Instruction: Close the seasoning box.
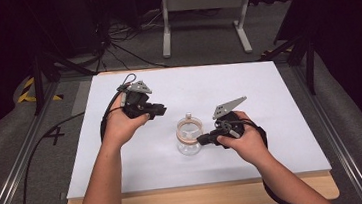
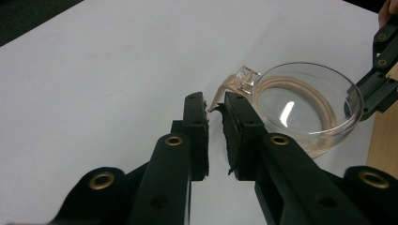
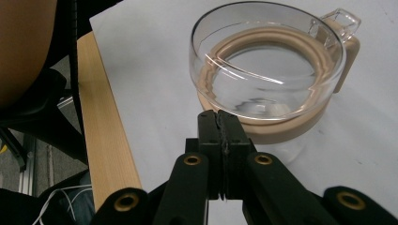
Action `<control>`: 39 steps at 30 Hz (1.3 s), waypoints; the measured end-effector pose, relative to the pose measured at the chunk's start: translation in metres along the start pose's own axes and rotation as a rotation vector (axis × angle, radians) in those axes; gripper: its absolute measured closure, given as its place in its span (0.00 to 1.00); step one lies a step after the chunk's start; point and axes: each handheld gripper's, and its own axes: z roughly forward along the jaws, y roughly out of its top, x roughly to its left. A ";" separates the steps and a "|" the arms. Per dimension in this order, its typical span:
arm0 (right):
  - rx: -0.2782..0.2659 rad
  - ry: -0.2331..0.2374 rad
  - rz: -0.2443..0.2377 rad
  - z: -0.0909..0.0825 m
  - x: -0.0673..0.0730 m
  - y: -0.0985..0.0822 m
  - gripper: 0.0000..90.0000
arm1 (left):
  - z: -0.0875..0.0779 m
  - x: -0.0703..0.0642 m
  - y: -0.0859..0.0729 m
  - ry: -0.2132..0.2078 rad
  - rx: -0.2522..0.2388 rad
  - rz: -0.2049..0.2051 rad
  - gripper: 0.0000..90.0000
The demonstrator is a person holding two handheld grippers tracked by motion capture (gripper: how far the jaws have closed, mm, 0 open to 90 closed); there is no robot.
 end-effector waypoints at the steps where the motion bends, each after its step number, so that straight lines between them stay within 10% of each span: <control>1: 0.000 0.000 0.000 0.000 0.000 0.000 1.00 | 0.000 0.000 0.000 0.000 0.000 0.000 0.88; 14: -0.013 -0.004 -0.024 -0.007 0.004 0.002 0.99 | -0.004 -0.002 -0.003 -0.001 -0.009 -0.008 0.86; 21: -0.078 -0.030 -0.029 -0.023 -0.001 0.016 0.81 | -0.019 -0.001 -0.018 -0.006 -0.029 -0.054 0.81; 39: -0.152 -0.181 -0.025 -0.073 -0.056 0.023 0.60 | -0.060 0.004 -0.065 0.047 -0.034 -0.181 0.75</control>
